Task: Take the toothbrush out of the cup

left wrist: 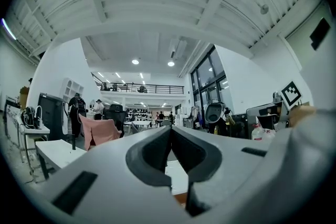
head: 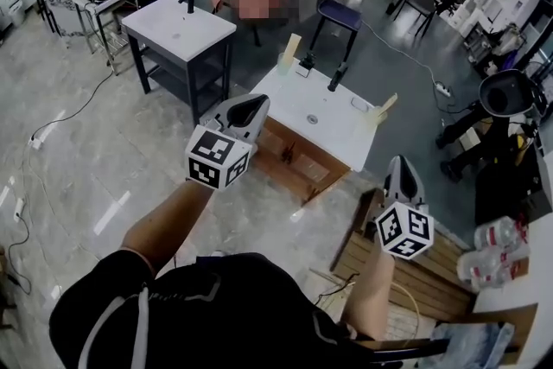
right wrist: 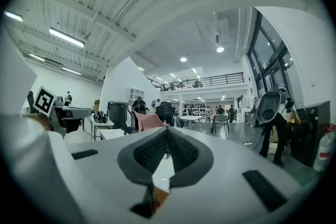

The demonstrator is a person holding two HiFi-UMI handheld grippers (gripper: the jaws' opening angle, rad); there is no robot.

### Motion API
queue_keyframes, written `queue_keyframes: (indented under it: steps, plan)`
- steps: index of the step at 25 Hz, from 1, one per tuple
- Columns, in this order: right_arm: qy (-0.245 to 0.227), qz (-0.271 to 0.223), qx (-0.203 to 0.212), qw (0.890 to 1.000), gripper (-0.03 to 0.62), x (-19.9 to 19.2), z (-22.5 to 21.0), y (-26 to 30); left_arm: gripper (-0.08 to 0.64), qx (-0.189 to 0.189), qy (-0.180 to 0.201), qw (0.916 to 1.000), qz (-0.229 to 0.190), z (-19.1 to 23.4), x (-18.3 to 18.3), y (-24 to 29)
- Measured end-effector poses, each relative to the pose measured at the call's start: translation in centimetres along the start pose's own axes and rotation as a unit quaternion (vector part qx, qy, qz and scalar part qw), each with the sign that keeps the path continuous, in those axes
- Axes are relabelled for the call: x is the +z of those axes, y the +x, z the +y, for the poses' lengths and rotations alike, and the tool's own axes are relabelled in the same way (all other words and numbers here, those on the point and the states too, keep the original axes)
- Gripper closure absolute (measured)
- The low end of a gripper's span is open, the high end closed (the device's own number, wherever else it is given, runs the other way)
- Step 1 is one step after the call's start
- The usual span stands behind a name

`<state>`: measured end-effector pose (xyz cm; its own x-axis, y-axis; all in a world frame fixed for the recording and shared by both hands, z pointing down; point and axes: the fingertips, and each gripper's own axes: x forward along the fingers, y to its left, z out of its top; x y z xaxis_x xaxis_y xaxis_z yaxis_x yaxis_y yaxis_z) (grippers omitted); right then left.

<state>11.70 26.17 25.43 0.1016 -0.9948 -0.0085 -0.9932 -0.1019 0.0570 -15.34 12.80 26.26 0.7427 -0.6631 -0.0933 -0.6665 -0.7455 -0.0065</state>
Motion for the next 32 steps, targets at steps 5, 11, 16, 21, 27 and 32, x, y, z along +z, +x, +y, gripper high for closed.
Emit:
queue_keyframes:
  steps: [5, 11, 16, 21, 27, 32]
  plan:
    - [-0.004, 0.0, -0.005, 1.0, 0.588, -0.4, 2.0, 1.5, 0.555, -0.018, -0.001, 0.9998, 0.001, 2.0, -0.8, 0.1]
    - [-0.007, 0.005, -0.014, 1.0, 0.588, -0.9, 4.2, 2.8, 0.555, -0.027, -0.015, 0.9995, 0.003, 4.8, -1.8, 0.4]
    - [-0.011, 0.017, -0.011, 1.0, 0.588, -1.6, 4.5, 4.8, 0.555, -0.034, -0.029, 0.999, -0.001, 6.3, -2.3, 1.4]
    - [-0.008, 0.017, 0.007, 1.0, 0.588, -2.7, 3.8, 8.5, 0.555, -0.027, -0.033, 0.9991, 0.002, 7.5, -3.6, 3.9]
    - [0.002, 0.009, 0.024, 1.0, 0.588, -3.1, 0.3, 13.9, 0.555, -0.007, -0.018, 0.9997, 0.011, 8.2, -4.6, 9.3]
    - [-0.008, 0.006, 0.039, 0.999, 0.588, -3.4, -3.1, 18.8, 0.555, 0.011, -0.012, 0.9997, 0.016, 9.0, -5.5, 15.1]
